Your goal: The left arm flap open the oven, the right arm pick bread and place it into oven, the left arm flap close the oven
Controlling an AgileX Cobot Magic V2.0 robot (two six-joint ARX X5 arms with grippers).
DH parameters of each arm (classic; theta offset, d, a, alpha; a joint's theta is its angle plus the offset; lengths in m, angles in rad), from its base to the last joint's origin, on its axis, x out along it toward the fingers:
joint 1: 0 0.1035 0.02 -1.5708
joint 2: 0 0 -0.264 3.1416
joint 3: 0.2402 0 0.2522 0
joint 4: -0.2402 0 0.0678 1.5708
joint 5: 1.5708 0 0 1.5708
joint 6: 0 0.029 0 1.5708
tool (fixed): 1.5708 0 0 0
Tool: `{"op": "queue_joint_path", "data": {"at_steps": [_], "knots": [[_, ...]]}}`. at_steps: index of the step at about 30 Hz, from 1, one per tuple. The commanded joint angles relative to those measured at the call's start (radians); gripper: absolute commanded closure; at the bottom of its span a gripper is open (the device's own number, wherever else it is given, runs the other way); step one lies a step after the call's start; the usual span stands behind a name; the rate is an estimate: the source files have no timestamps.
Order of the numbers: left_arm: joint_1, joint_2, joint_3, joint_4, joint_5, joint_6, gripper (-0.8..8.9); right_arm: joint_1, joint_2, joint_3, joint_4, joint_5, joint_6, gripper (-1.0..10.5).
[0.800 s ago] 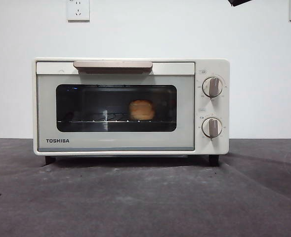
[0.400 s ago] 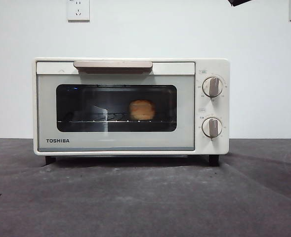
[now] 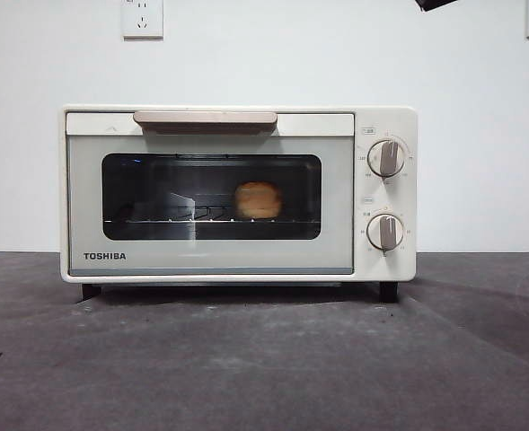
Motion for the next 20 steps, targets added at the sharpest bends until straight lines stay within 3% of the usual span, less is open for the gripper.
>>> {"op": "queue_joint_path", "data": {"at_steps": [1, 7, 12, 20], "knots": [[0.001, -0.002, -0.021, -0.002, -0.004, 0.016, 7.94, -0.053, -0.023, 0.01, 0.01, 0.008, -0.076, 9.4], [0.001, -0.002, -0.021, -0.003, -0.004, 0.016, 7.94, -0.332, -0.127, -0.04, 0.05, -0.088, -0.087, 9.4], [0.001, -0.002, -0.021, -0.003, -0.004, 0.016, 7.94, -0.538, -0.254, -0.164, 0.188, -0.089, -0.158, 9.4], [0.001, -0.002, -0.021, -0.003, -0.004, 0.016, 7.94, -0.687, -0.464, -0.452, 0.527, -0.085, -0.163, 9.4]]}}
